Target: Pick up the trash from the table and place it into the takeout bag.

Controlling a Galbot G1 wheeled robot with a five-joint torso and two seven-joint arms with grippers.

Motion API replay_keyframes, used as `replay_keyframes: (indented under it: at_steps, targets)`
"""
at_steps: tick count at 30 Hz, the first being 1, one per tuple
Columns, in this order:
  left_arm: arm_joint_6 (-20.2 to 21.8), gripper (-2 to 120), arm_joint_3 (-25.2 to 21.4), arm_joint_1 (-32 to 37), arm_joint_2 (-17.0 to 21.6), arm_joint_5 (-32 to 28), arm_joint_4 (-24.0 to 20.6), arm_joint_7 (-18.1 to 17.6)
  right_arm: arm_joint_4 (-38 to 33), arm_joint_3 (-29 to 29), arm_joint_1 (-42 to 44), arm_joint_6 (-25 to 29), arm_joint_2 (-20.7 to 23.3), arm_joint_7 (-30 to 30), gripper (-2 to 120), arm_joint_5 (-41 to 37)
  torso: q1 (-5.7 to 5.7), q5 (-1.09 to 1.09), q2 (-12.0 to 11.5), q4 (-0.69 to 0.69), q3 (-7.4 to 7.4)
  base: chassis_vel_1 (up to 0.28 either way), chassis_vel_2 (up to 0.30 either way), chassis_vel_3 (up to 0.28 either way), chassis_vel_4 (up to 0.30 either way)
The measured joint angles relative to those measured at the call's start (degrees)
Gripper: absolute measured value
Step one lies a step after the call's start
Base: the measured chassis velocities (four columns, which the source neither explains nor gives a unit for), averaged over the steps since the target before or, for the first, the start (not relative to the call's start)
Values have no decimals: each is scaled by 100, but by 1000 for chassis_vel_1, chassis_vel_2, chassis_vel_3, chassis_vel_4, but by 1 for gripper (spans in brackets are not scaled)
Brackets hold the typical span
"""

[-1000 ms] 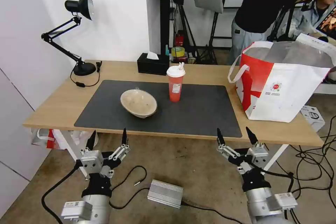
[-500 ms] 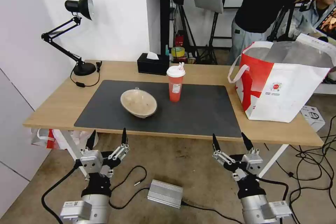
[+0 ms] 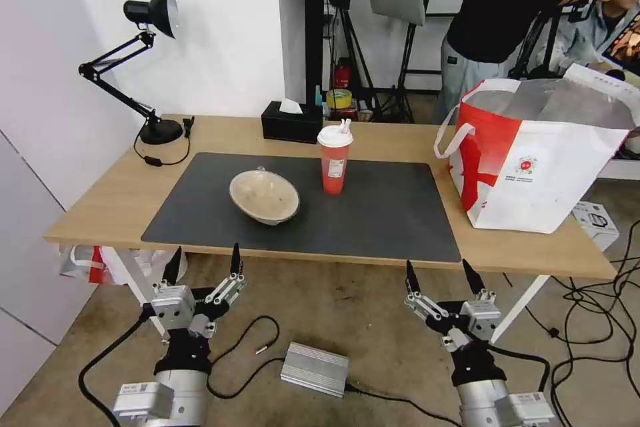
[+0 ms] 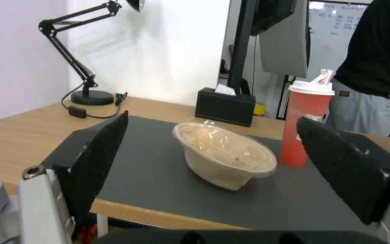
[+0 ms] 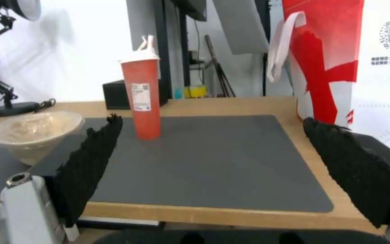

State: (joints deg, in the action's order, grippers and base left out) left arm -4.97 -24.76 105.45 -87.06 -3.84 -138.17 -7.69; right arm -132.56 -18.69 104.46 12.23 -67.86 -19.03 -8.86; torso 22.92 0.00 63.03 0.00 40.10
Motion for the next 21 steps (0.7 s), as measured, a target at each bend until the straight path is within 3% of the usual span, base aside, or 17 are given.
replay_keyframes:
  at_steps: [21]
  targets:
    - [-117, 100, 8, 7, -32, -17, 43, -99, 25, 91, 111, -30, -201, -293, 100, 253, 0, 0, 0, 0, 0, 0, 0, 0, 0]
